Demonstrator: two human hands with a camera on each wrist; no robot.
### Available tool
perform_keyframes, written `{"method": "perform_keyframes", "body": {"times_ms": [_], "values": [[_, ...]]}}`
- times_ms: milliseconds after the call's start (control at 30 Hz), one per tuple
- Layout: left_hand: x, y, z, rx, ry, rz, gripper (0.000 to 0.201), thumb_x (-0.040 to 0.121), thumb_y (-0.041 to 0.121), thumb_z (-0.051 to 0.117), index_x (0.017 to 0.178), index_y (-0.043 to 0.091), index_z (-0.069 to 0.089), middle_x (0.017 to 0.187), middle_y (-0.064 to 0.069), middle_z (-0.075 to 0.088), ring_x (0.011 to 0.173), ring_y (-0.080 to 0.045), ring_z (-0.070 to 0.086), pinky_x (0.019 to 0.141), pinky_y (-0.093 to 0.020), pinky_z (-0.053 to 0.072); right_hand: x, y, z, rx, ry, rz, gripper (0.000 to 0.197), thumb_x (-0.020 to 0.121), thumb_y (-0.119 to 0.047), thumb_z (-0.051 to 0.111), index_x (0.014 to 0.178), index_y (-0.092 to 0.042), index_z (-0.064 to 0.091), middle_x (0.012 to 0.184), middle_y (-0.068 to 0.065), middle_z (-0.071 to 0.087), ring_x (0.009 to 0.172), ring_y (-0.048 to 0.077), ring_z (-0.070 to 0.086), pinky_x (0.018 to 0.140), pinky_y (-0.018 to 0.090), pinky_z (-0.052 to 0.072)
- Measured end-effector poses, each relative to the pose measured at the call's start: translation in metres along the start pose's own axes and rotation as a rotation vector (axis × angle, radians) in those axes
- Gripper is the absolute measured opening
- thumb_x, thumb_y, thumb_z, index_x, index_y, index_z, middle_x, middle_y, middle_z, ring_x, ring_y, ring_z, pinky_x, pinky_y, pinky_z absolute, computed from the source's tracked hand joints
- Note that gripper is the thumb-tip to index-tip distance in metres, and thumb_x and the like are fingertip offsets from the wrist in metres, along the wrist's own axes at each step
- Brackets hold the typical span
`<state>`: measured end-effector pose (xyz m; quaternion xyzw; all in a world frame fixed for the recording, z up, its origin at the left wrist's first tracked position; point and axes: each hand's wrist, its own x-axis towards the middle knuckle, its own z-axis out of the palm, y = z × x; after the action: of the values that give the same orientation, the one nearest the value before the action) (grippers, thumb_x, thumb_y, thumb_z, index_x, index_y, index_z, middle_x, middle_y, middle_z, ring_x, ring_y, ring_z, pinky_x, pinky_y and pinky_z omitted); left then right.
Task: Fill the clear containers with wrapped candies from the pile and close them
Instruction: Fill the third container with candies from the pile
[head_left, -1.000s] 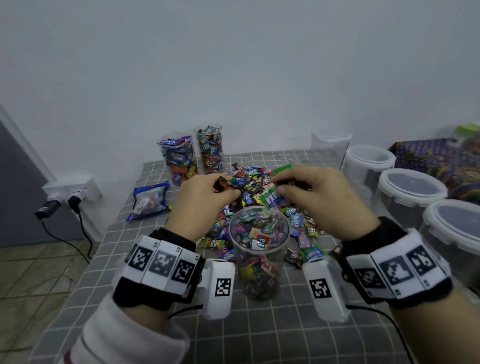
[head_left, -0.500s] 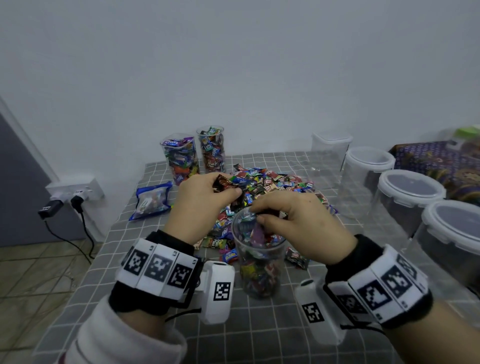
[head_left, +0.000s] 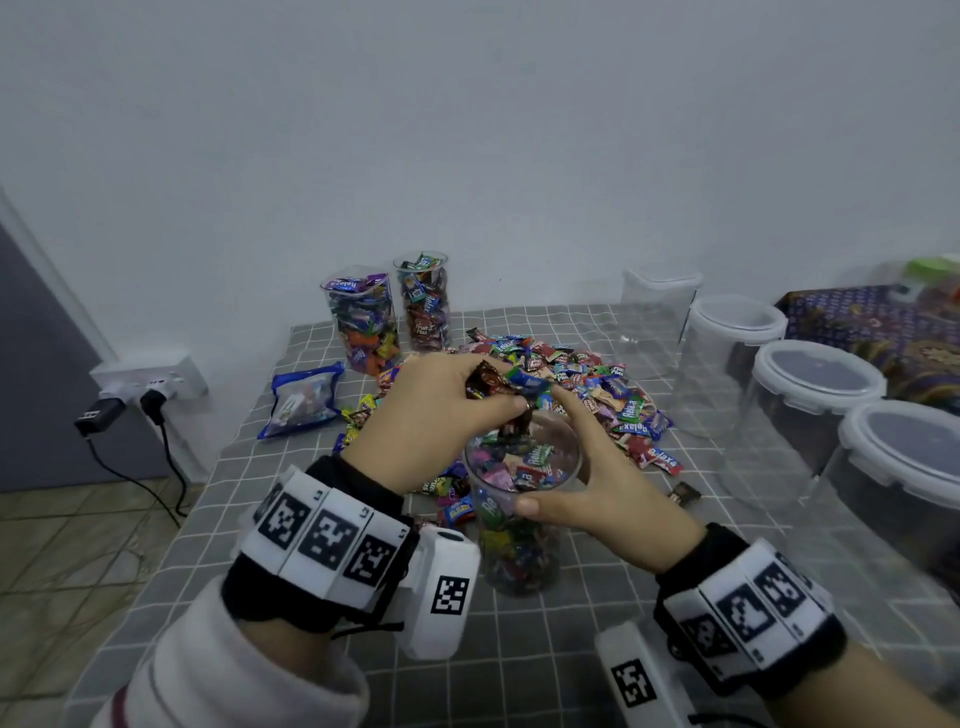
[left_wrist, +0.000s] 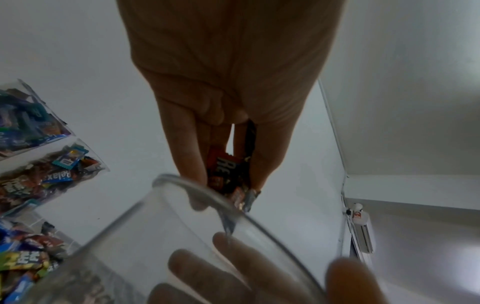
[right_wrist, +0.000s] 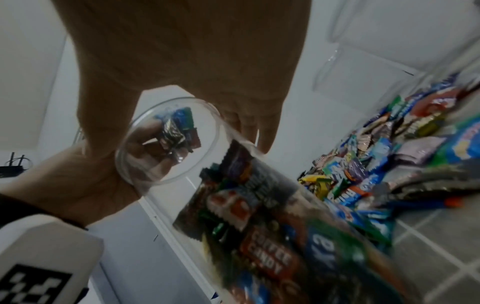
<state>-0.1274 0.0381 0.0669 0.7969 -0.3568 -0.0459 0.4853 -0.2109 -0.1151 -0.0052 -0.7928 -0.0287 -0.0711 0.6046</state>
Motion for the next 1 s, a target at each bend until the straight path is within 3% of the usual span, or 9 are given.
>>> {"method": "perform_keyframes", "body": {"times_ms": [67,167,400,533,633,700,800,900,1000], "values": [[-0.001,-0.001,0.004,0.046,-0.065,0.014,0.023,0.082,0.021,0.071,0.092,0.041,0.067,0.081,0.013,0.071,0.077,-0.002,0.067,0.082,-0.036,0.055,0.000,0.004,0.001,0.065,0.001,0.007,0.117,0.051,-0.044,0.085,0.145,-0.034,0.016,0.140,-0.010,0.043,0.130,-0.001,0.041,0.107,0.026,0.037],[-0.002,-0.003,0.007,0.040,-0.118,0.029,0.035,0.084,0.022,0.070,0.105,0.048,0.062,0.092,0.009,0.071,0.080,-0.003,0.068,0.083,-0.033,0.055,-0.001,0.004,0.001,0.066,0.033,0.017,0.107,0.050,-0.042,0.083,0.139,-0.037,0.023,0.134,-0.022,0.043,0.124,-0.008,0.044,0.099,0.013,0.038],[-0.003,-0.007,0.006,-0.014,-0.083,0.065,0.036,0.082,0.028,0.070,0.097,0.059,0.061,0.092,0.011,0.071,0.073,-0.011,0.069,0.079,-0.037,0.057,-0.002,0.006,0.001,0.083,0.050,-0.016,0.080,0.050,-0.044,0.079,0.120,-0.037,0.041,0.123,-0.015,0.056,0.116,-0.005,0.052,0.092,0.011,0.041],[-0.002,-0.010,-0.004,-0.074,0.026,0.052,0.027,0.088,0.020,0.065,0.104,0.042,0.065,0.090,0.005,0.071,0.074,-0.019,0.069,0.070,-0.031,0.057,-0.002,0.005,0.000,0.097,0.037,-0.001,0.079,0.048,-0.046,0.079,0.116,-0.043,0.039,0.125,-0.017,0.052,0.114,-0.008,0.051,0.090,0.009,0.042],[-0.004,-0.026,-0.017,-0.089,0.098,-0.014,0.023,0.090,0.019,0.061,0.101,0.039,0.065,0.095,0.004,0.070,0.080,-0.015,0.069,0.066,-0.029,0.056,0.000,0.007,-0.002,0.052,0.031,0.012,0.081,0.049,-0.048,0.080,0.118,-0.044,0.037,0.127,-0.016,0.053,0.118,-0.004,0.051,0.098,0.020,0.041],[-0.008,-0.042,-0.025,-0.059,0.120,-0.094,0.021,0.089,0.021,0.062,0.097,0.041,0.065,0.096,0.009,0.069,0.086,-0.011,0.068,0.070,-0.029,0.054,-0.001,0.008,-0.005,-0.036,-0.012,0.000,0.086,0.053,-0.049,0.080,0.126,-0.043,0.035,0.128,-0.015,0.052,0.120,-0.002,0.049,0.103,0.026,0.039],[-0.015,-0.065,-0.027,0.102,0.024,-0.251,0.018,0.088,0.025,0.063,0.101,0.037,0.064,0.105,0.009,0.066,0.093,-0.007,0.062,0.080,-0.031,0.052,-0.004,0.011,-0.017,-0.218,-0.133,0.016,0.088,0.058,-0.045,0.079,0.132,-0.041,0.032,0.132,-0.018,0.048,0.121,-0.008,0.044,0.104,0.021,0.037],[-0.020,-0.082,-0.022,0.309,-0.144,-0.359,0.031,0.086,0.031,0.066,0.116,0.027,0.062,0.111,0.009,0.063,0.094,-0.008,0.059,0.077,-0.025,0.047,-0.006,0.017,-0.034,-0.603,-0.191,0.108,0.096,0.059,-0.062,0.065,0.142,-0.027,0.031,0.140,-0.007,0.042,0.125,0.006,0.042,0.107,0.031,0.035],[-0.023,-0.088,-0.014,0.490,-0.326,-0.387,0.007,0.086,0.032,0.065,0.092,0.028,0.064,0.088,0.014,0.060,0.079,-0.005,0.057,0.066,-0.020,0.041,-0.004,0.019,-0.054,-1.087,-0.183,0.301,0.067,0.080,-0.052,0.060,0.134,-0.017,0.039,0.132,0.000,0.042,0.119,0.017,0.043,0.099,0.028,0.037]]}}
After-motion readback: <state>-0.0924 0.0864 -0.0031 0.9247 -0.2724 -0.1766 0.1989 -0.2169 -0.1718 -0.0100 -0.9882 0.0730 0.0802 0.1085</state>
